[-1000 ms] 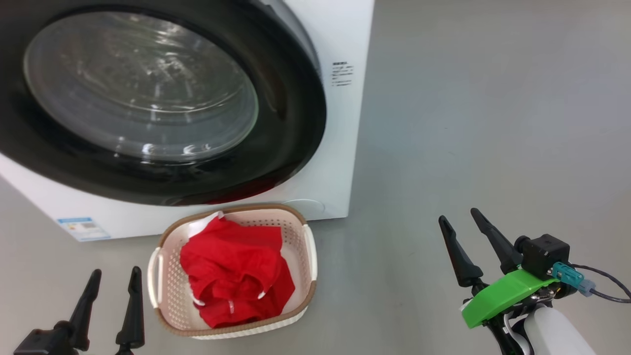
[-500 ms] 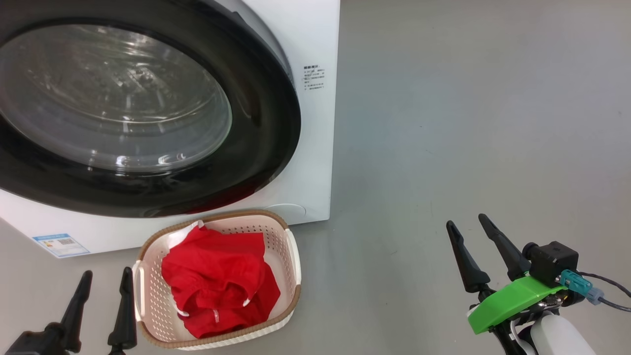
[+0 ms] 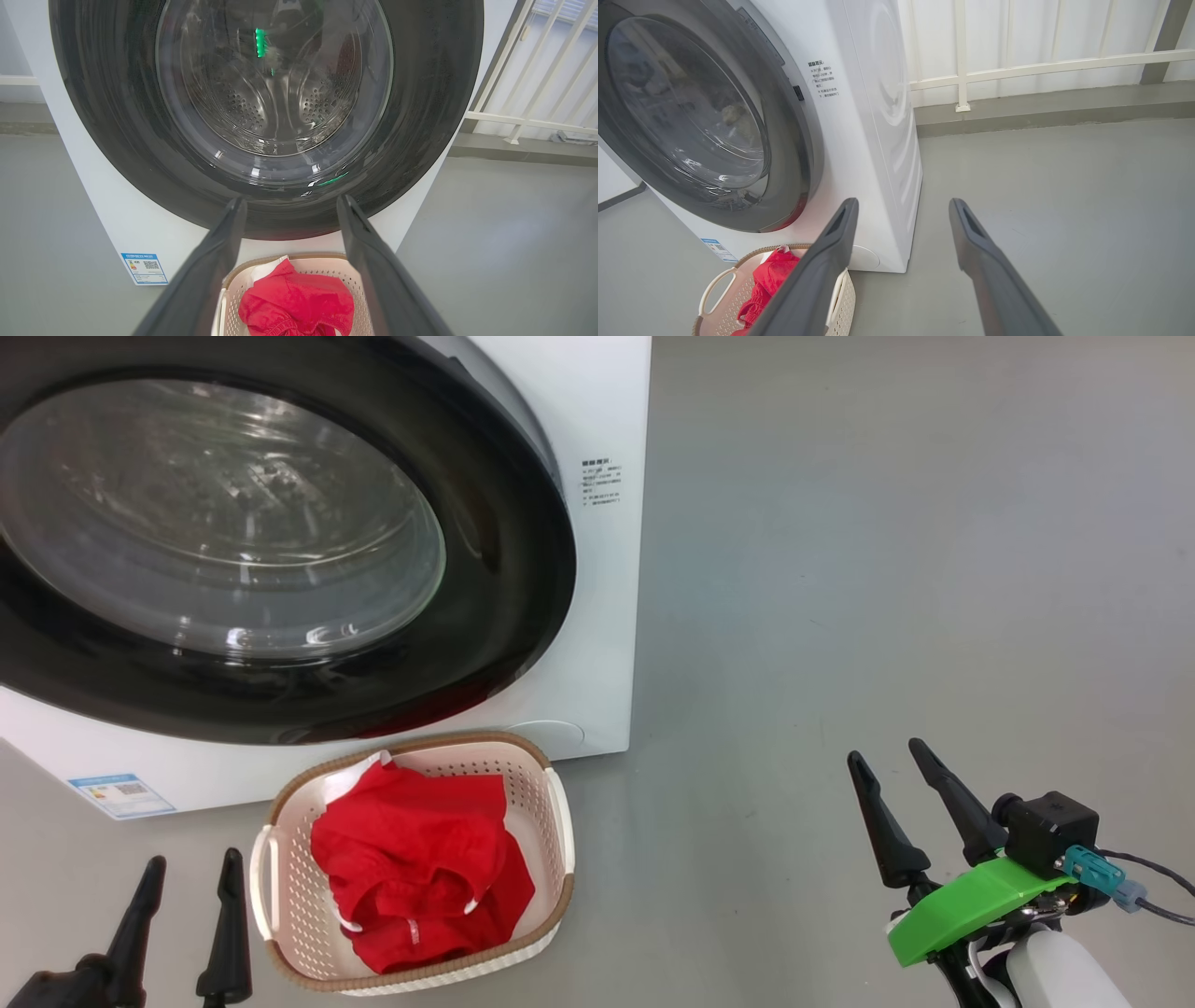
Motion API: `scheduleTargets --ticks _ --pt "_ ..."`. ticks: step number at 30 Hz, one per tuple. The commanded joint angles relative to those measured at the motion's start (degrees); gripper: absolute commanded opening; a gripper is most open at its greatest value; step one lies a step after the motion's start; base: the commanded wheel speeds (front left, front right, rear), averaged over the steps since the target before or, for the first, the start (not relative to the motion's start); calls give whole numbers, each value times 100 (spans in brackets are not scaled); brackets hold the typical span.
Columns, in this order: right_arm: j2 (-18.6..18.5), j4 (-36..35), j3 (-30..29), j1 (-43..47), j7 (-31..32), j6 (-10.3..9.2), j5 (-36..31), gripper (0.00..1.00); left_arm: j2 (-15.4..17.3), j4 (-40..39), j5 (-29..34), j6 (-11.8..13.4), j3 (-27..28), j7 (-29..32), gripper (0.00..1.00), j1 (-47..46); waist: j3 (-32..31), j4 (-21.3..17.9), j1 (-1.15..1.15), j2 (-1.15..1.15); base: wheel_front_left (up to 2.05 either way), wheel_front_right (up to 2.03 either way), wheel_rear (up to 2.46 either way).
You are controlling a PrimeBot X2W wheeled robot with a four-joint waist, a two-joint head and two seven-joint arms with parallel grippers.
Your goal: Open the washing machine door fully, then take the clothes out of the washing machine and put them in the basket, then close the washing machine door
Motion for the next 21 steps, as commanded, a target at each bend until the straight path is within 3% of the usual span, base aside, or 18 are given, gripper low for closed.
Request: scheduleTargets --ticks 1,14,15,21 --pt "-19 -149 81 61 -27 -13 -42 100 107 -132 19 -17 215 -47 100 -95 -2 5 0 0 0 0 0" --pt "-42 -156 79 49 -27 -13 -42 100 58 -189 59 -17 301 -47 100 -93 20 37 0 0 0 0 0" --pt "-2 -6 -2 0 0 0 0 0 -40 -40 13 1 96 0 0 0 20 38 0 0 0 0 0" --pt "140 372 38 178 10 0 15 0 -289 323 -3 1 6 44 0 15 20 39 0 0 0 0 0"
